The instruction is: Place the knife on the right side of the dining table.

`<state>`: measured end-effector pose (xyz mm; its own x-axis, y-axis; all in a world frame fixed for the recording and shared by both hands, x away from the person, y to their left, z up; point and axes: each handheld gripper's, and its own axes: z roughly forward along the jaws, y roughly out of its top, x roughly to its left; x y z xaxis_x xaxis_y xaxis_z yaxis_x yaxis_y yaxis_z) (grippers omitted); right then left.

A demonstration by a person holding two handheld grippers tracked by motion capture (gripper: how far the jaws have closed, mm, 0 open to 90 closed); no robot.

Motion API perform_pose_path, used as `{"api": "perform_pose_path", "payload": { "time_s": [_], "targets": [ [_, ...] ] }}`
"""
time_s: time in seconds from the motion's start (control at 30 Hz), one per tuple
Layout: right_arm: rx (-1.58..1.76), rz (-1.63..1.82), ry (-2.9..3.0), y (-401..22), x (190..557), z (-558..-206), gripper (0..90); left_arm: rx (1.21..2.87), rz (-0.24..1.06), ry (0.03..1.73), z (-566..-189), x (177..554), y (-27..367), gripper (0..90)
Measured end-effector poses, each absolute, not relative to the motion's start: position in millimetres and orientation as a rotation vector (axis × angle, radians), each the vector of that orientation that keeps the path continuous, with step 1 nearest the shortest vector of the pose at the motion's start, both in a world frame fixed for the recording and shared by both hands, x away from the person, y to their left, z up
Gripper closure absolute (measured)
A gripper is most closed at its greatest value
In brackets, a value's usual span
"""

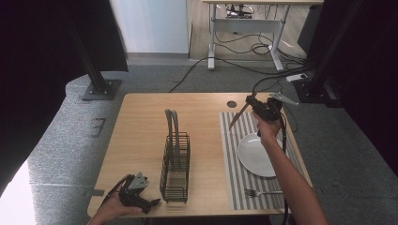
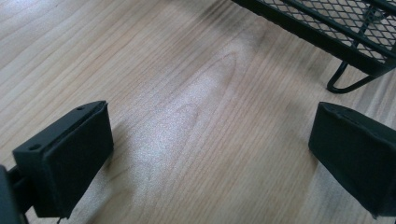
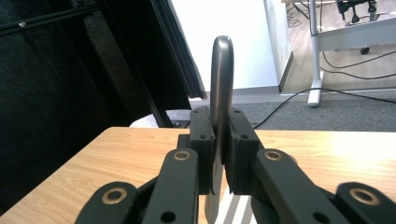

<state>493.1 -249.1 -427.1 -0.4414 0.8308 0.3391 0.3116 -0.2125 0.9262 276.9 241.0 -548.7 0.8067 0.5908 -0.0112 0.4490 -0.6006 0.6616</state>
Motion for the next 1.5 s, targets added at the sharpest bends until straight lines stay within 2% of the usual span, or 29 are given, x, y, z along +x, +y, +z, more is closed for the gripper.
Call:
{"api": "perform_pose_path", "payload": {
  "time_s": [0.87, 1.5],
  "targets": [
    [1.42, 1.627, 1.597, -262, 517, -446, 82.9, 2.315, 0.273, 0.762, -549, 277, 241, 0.0],
    [1.42, 1.471, 1.641, -282, 517, -449, 77.4, 2.315, 0.274, 0.763, -549, 277, 241, 0.0]
  ]
}}
